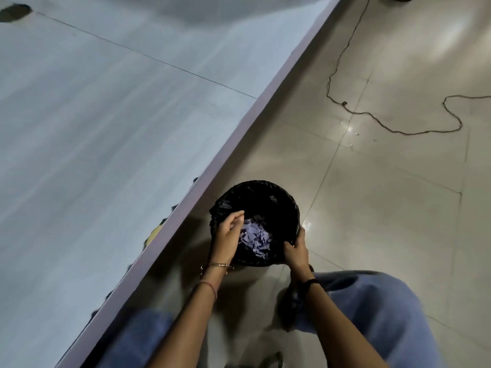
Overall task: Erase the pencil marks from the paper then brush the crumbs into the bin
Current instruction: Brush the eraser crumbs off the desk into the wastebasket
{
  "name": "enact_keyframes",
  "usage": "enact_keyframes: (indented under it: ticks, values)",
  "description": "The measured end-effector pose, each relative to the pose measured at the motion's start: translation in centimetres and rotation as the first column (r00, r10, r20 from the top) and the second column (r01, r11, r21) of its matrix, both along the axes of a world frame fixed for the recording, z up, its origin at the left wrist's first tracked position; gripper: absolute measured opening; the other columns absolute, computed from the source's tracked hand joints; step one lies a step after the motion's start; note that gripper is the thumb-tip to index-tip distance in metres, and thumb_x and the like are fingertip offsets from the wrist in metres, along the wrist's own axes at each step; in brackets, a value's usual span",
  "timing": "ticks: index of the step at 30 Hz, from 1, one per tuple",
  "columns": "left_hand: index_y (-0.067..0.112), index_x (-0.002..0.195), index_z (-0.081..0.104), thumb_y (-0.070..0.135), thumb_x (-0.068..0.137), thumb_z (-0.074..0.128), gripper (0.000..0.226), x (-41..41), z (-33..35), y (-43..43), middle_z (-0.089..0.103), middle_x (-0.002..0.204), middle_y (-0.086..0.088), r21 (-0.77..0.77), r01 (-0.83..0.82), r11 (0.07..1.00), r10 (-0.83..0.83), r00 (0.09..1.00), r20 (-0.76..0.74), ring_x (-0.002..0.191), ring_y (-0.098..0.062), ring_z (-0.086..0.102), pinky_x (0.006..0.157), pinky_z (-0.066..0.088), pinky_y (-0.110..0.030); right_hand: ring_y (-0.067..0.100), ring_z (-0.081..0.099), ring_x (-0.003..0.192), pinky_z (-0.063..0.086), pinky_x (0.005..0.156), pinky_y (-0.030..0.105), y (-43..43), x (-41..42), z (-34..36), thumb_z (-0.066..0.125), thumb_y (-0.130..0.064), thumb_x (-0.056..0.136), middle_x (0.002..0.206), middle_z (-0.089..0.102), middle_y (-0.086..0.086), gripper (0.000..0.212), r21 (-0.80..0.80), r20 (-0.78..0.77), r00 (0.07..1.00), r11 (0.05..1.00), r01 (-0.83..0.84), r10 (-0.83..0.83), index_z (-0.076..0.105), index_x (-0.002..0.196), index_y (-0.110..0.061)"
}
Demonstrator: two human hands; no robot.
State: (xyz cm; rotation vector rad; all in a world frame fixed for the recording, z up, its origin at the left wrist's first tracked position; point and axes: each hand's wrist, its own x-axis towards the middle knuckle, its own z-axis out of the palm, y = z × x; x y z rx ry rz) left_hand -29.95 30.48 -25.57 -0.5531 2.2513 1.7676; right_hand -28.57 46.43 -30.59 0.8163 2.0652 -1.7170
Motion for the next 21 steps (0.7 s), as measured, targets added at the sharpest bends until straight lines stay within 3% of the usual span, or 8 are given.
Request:
enact_keyframes:
  ticks: [4, 7, 10, 14, 17, 20, 21]
  values:
    - [0.008, 0.118, 0.059, 0.009, 0.101, 0.043, 0.022, -2.3, -3.9, 0.7, 0.06, 0.119, -0.009, 0.109, -0.08, 0.991, 0.073, 0.995, 0.069, 0.11, -0.014, 0.055, 0.08, 0.042, -0.002, 0.033, 0.057, 0.109, 0.053, 0.086, 0.055, 0.0, -3.2, -7.1, 0.045, -0.009, 0.082, 0.128, 0.052, 0.001, 0.067, -0.059, 0.064, 0.995, 0.996, 0.074, -0.07, 0.027, 0.131, -0.051]
    - [0.005, 0.118, 0.058, 0.008, 0.102, 0.041, 0.024, -3.5, -6.2, 1.4, 0.061, 0.116, -0.008, 0.139, -0.097, 0.985, 0.081, 0.99, 0.115, 0.103, -0.01, 0.057, 0.075, 0.041, 0.0, 0.032, 0.057, 0.11, 0.053, 0.088, 0.055, -0.3, -4.8, -8.6, 0.046, -0.009, 0.084, 0.125, 0.053, -0.002, 0.067, -0.083, 0.058, 0.988, 0.986, 0.145, -0.14, 0.027, 0.133, -0.05]
    - [0.001, 0.127, 0.055, 0.01, 0.103, 0.039, 0.031, -4.6, -8.0, 2.0, 0.061, 0.119, -0.009, 0.177, -0.129, 0.976, 0.1, 0.981, 0.165, 0.109, -0.014, 0.055, 0.073, 0.042, -0.002, 0.03, 0.054, 0.114, 0.051, 0.092, 0.054, -0.2, -5.8, -10.0, 0.045, -0.006, 0.088, 0.124, 0.05, -0.004, 0.066, -0.083, 0.062, 0.985, 0.983, 0.164, -0.159, 0.025, 0.139, -0.043]
    - [0.006, 0.131, 0.053, 0.019, 0.104, 0.035, 0.035, -5.8, -8.7, 2.5, 0.061, 0.124, -0.007, 0.24, -0.137, 0.961, 0.082, 0.971, 0.226, 0.117, -0.015, 0.054, 0.094, 0.035, -0.024, 0.034, 0.052, 0.119, 0.049, 0.095, 0.055, 1.3, -6.4, -12.4, 0.042, -0.007, 0.091, 0.132, 0.05, 0.005, 0.06, -0.034, 0.06, 0.988, 0.989, 0.141, -0.139, 0.025, 0.139, -0.039]
    - [0.011, 0.13, 0.053, 0.03, 0.104, 0.031, 0.039, -6.7, -9.6, 3.0, 0.059, 0.128, -0.005, 0.332, -0.181, 0.926, 0.093, 0.96, 0.263, 0.12, -0.014, 0.052, 0.099, 0.032, -0.026, 0.035, 0.05, 0.121, 0.044, 0.101, 0.047, 2.3, -6.5, -12.4, 0.046, -0.019, 0.097, 0.137, 0.049, 0.014, 0.05, 0.043, 0.115, 0.986, 0.992, 0.117, -0.121, 0.025, 0.143, -0.019]
    - [0.017, 0.125, 0.054, 0.039, 0.104, 0.027, 0.041, -7.6, -10.1, 3.5, 0.058, 0.13, -0.003, 0.265, -0.144, 0.953, 0.082, 0.97, 0.23, 0.126, -0.015, 0.051, 0.103, 0.033, -0.029, 0.036, 0.033, 0.134, 0.031, 0.107, 0.046, 2.2, -7.3, -10.8, 0.048, -0.033, 0.097, 0.148, 0.034, 0.02, 0.061, 0.331, 0.143, 0.981, 0.941, 0.075, -0.128, 0.023, 0.145, -0.005]
    - [0.017, 0.127, 0.054, 0.041, 0.104, 0.026, 0.043, -8.0, -9.9, 3.9, 0.057, 0.133, -0.003, 0.362, -0.217, 0.907, 0.114, 0.951, 0.286, 0.13, -0.016, 0.048, 0.106, 0.032, -0.031, 0.034, 0.026, 0.138, 0.028, 0.11, 0.046, 1.9, -7.6, -9.7, 0.046, -0.035, 0.097, 0.151, 0.029, 0.018, 0.061, 0.416, 0.064, 0.992, 0.906, 0.071, -0.107, 0.025, 0.146, -0.006]
